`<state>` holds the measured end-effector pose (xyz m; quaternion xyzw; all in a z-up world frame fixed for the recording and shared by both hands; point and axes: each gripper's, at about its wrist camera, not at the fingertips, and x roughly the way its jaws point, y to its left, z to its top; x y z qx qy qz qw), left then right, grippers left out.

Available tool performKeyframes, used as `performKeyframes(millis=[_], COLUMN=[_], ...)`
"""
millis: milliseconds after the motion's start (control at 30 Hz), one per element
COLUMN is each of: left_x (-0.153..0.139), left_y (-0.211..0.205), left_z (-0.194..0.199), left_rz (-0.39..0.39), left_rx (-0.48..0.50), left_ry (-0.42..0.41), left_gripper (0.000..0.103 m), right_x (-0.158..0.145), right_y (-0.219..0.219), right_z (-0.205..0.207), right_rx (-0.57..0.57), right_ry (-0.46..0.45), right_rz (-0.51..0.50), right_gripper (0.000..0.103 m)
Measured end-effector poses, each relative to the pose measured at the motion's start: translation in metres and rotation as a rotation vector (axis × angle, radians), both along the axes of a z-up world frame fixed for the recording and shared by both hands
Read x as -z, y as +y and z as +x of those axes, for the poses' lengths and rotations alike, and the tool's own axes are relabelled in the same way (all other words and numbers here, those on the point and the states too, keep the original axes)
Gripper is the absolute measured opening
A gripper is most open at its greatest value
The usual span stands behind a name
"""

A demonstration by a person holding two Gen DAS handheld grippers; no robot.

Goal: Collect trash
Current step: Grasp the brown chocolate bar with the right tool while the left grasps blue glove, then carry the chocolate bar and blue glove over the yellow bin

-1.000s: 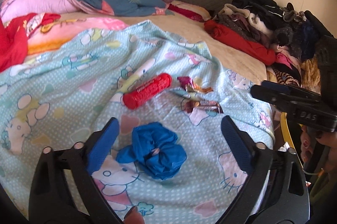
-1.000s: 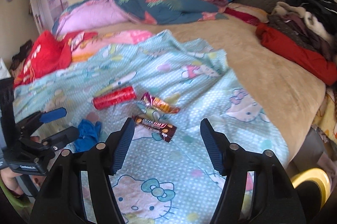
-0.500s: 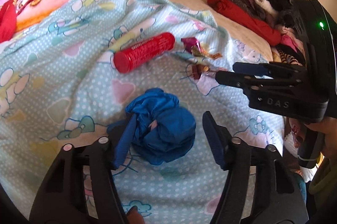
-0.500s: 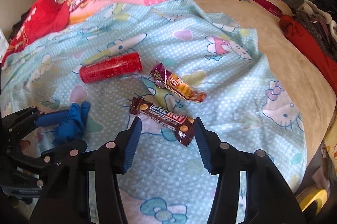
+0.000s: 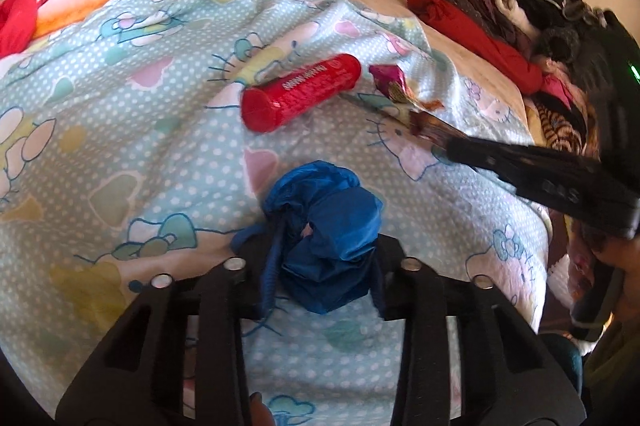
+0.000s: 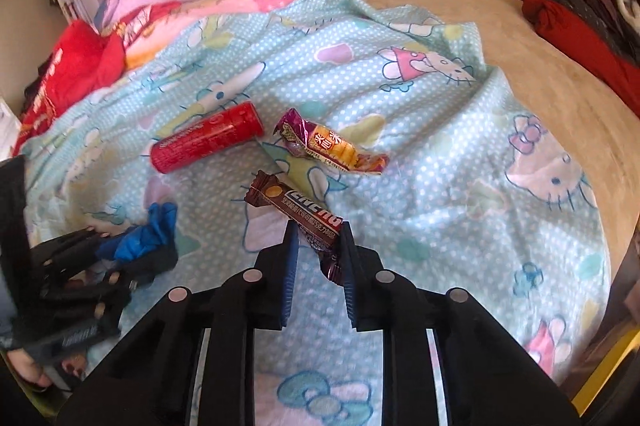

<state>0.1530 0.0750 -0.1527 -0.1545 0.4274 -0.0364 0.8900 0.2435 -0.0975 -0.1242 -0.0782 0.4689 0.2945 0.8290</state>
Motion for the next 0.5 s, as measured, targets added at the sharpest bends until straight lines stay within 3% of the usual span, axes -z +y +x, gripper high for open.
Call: performKeyframes(millis=[500], left_x=[-0.062], left_y=[-0.022], left_z=[-0.009], left_rz=[-0.026], left_rx=[0.053], left_ry=[-0.152], left_gripper=[0.018], right_x=[-0.06], right_y=[-0.048], right_z=[-0.058], right_rx=[0.067], right_ry=[-0.071], right_rz=[0.186], right_gripper=[0.019])
